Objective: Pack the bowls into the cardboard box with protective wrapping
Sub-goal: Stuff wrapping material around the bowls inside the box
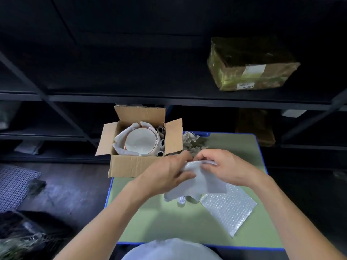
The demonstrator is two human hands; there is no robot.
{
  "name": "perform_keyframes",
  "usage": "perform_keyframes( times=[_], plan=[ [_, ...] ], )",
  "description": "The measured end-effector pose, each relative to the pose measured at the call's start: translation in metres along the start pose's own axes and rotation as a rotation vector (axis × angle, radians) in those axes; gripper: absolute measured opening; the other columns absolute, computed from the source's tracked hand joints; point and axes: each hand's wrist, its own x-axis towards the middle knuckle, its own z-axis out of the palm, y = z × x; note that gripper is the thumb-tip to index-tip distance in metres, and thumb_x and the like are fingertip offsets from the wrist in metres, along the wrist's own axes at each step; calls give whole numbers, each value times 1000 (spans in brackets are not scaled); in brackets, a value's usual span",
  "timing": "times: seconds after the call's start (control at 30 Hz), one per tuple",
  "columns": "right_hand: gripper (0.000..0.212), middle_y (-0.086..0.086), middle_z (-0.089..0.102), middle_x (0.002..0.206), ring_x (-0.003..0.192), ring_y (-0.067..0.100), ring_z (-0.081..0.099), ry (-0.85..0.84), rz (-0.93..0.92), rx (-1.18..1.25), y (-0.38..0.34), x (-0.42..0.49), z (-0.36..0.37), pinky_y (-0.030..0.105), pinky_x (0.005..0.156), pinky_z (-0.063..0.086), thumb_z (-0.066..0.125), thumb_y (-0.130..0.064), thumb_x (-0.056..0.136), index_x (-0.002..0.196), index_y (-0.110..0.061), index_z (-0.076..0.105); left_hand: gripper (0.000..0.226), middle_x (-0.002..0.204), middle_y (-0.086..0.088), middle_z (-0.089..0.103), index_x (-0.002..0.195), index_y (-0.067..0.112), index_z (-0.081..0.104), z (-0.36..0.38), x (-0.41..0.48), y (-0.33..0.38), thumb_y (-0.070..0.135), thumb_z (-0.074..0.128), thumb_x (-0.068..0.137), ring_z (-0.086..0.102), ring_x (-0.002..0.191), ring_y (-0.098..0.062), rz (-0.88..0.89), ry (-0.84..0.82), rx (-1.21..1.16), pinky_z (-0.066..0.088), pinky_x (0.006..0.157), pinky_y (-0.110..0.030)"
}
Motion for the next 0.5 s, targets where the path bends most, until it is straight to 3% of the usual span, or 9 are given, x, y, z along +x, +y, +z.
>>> perform_keyframes(
  times=[0.13,0.2,0.3,0.43,0.5],
  plan=[
    [21,-18,63,96,93,6,58,-44,37,-62,-16,4,-1,32,81,50,46,-21,95,98,-39,58,14,97,-2,62,109,12,57,-17,-5,-10,22,52,100,53,86,-20,-6,-5,-14,41,73,-34],
    [25,-17,60,93,91,11,55,-75,48,-111,-25,8,3,26,73,46,42,-16,93,100,-35,55,20,106,-4,66,114,12,62,-21,-6,-15,12,50,98,58,95,-22,-17,-3,9,44,80,-36],
    [26,-9,52,89,84,20,50,-73,74,-228,-39,17,16,33,61,37,38,-11,90,106,-29,48,35,116,-6,65,123,13,60,-21,-7,-20,3,46,92,59,105,-25,-37,-9,92,45,85,-39],
    [16,-5,48,92,82,22,48,-59,83,-270,-57,28,30,38,68,36,33,-16,97,107,-26,41,34,116,-9,62,129,11,54,-22,-16,-29,8,39,98,56,106,-26,-44,1,92,40,87,-37],
    [14,-5,51,94,83,19,51,-82,101,-205,-65,30,31,40,72,41,31,-21,100,105,-30,40,26,106,-5,60,124,12,53,-27,-23,-38,20,40,104,53,96,-20,-47,-16,22,39,79,-31]
  ],
)
